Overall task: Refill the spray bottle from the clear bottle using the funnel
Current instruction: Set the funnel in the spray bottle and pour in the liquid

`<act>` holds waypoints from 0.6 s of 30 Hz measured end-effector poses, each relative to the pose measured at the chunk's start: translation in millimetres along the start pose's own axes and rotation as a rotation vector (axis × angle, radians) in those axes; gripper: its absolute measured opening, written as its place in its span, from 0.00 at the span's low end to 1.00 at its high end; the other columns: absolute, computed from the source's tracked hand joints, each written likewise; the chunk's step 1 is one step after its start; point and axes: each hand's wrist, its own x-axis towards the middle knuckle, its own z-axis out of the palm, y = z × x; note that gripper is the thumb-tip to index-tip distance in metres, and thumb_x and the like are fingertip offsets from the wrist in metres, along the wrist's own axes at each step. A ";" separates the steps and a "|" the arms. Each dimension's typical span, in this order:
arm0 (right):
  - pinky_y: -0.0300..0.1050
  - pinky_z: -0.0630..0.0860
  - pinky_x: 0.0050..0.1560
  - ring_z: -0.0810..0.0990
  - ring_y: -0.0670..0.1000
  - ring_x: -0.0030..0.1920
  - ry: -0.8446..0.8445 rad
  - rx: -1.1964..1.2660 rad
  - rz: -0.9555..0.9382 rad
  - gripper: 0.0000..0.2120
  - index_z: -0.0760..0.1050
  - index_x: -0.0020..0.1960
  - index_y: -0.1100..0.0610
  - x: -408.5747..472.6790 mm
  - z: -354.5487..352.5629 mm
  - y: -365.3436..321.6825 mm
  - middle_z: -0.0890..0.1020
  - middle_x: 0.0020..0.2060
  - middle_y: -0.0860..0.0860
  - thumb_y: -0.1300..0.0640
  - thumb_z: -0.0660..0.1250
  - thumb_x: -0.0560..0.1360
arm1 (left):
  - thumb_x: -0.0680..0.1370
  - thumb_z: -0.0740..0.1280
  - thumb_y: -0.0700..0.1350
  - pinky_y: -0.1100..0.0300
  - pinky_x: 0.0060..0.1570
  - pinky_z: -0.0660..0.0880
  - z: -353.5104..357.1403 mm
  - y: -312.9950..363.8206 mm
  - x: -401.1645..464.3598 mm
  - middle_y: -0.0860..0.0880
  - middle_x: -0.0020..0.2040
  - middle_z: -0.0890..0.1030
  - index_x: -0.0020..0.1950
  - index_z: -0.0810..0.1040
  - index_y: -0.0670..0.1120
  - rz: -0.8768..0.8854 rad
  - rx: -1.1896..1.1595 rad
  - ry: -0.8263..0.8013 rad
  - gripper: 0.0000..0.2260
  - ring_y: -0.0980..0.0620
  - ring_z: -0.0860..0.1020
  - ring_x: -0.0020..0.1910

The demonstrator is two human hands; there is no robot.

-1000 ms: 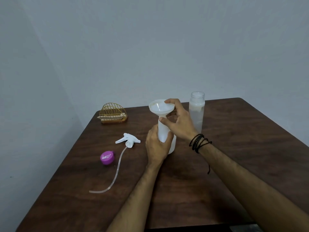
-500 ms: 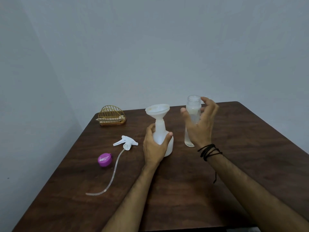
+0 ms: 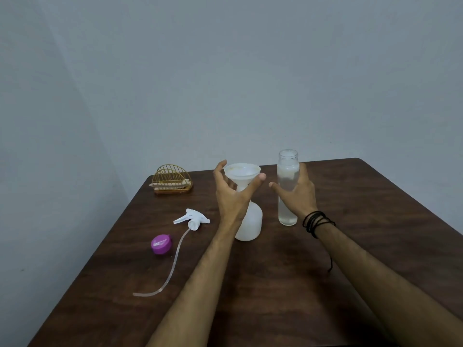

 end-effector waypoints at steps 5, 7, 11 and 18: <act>0.28 0.70 0.39 0.79 0.47 0.45 0.003 0.004 -0.029 0.27 0.66 0.58 0.51 -1.2 0.7 -1.5 0.77 0.45 0.43 0.51 0.78 0.68 | 0.59 0.80 0.61 0.61 0.55 0.80 2.2 7.1 1.1 0.63 0.56 0.78 0.68 0.71 0.56 -0.029 0.019 0.026 0.40 0.67 0.78 0.55; 0.30 0.71 0.39 0.79 0.48 0.45 -0.007 0.010 -0.036 0.26 0.66 0.58 0.51 -3.0 -0.5 -3.3 0.77 0.45 0.45 0.52 0.78 0.68 | 0.60 0.80 0.61 0.61 0.53 0.81 1.7 9.3 1.0 0.63 0.56 0.77 0.67 0.72 0.56 -0.023 0.031 0.018 0.38 0.70 0.77 0.54; 0.32 0.72 0.40 0.80 0.50 0.47 -0.045 0.008 -0.037 0.27 0.66 0.60 0.53 -6.5 -2.8 -7.6 0.79 0.48 0.49 0.51 0.78 0.69 | 0.60 0.81 0.58 0.63 0.51 0.80 -2.7 10.4 2.2 0.61 0.59 0.76 0.68 0.71 0.56 -0.011 0.027 -0.010 0.39 0.65 0.78 0.58; 0.28 0.72 0.36 0.79 0.43 0.44 -0.090 -0.027 -0.099 0.25 0.65 0.57 0.51 -2.7 -8.2 -29.0 0.78 0.44 0.45 0.51 0.77 0.69 | 0.61 0.81 0.58 0.69 0.47 0.78 -8.1 11.4 4.9 0.58 0.60 0.77 0.69 0.72 0.52 0.005 0.039 -0.049 0.40 0.68 0.78 0.55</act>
